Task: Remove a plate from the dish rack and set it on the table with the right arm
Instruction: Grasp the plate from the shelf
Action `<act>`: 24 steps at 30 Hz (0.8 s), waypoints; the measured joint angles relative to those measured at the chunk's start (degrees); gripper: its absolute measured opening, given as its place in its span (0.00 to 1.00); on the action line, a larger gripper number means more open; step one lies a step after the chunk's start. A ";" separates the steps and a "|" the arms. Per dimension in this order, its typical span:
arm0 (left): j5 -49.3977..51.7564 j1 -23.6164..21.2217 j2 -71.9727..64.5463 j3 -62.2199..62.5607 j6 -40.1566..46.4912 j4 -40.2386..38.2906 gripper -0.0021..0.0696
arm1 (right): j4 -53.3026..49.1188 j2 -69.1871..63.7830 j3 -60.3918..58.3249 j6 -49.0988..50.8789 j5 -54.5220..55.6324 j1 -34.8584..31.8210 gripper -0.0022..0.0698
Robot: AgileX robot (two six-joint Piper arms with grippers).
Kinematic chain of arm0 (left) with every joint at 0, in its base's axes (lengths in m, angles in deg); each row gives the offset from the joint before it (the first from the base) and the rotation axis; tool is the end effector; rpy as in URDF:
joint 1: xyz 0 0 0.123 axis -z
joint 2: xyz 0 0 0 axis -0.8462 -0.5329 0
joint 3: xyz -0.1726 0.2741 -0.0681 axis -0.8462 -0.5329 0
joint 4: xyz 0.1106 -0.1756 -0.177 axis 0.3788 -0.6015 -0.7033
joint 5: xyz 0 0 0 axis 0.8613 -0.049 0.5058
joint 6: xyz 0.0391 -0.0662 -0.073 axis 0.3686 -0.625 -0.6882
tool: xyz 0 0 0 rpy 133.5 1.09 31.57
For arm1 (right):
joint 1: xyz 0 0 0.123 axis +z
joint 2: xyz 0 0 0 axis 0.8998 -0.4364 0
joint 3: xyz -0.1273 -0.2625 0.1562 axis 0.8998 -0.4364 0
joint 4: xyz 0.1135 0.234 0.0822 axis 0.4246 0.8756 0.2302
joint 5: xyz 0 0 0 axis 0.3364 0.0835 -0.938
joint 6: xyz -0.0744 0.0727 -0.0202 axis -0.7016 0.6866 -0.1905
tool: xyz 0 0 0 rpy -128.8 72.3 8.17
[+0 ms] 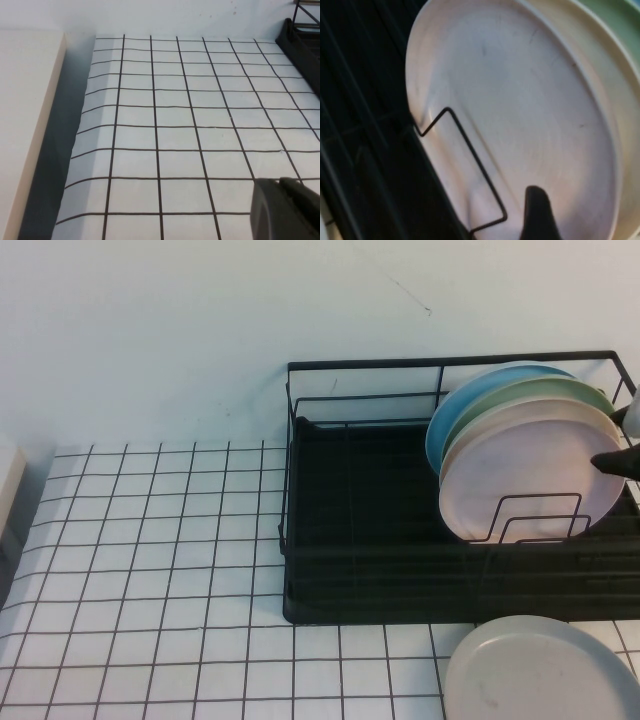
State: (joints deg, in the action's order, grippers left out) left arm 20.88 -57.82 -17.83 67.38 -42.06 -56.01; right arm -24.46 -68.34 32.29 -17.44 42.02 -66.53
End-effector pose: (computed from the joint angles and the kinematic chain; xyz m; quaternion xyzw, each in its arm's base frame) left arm 0.0428 -0.0064 0.1747 -0.0353 0.7872 -0.0658 0.6122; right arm 0.3653 0.0290 0.2967 -0.5008 0.7565 -0.0203 0.4202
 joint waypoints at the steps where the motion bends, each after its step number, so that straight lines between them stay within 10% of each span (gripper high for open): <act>1: 0.00 0.00 0.00 0.00 0.00 0.00 0.02 | 1.82 -1.01 0.40 -1.53 0.21 0.00 0.61; 24: 0.00 0.00 0.00 0.00 0.00 0.00 0.02 | 10.60 -5.97 2.38 -14.49 -1.36 0.00 0.49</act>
State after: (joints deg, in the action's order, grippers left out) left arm 20.88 -57.82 -17.83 67.38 -42.06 -56.01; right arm -13.87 -74.31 34.67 -31.93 40.67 -66.53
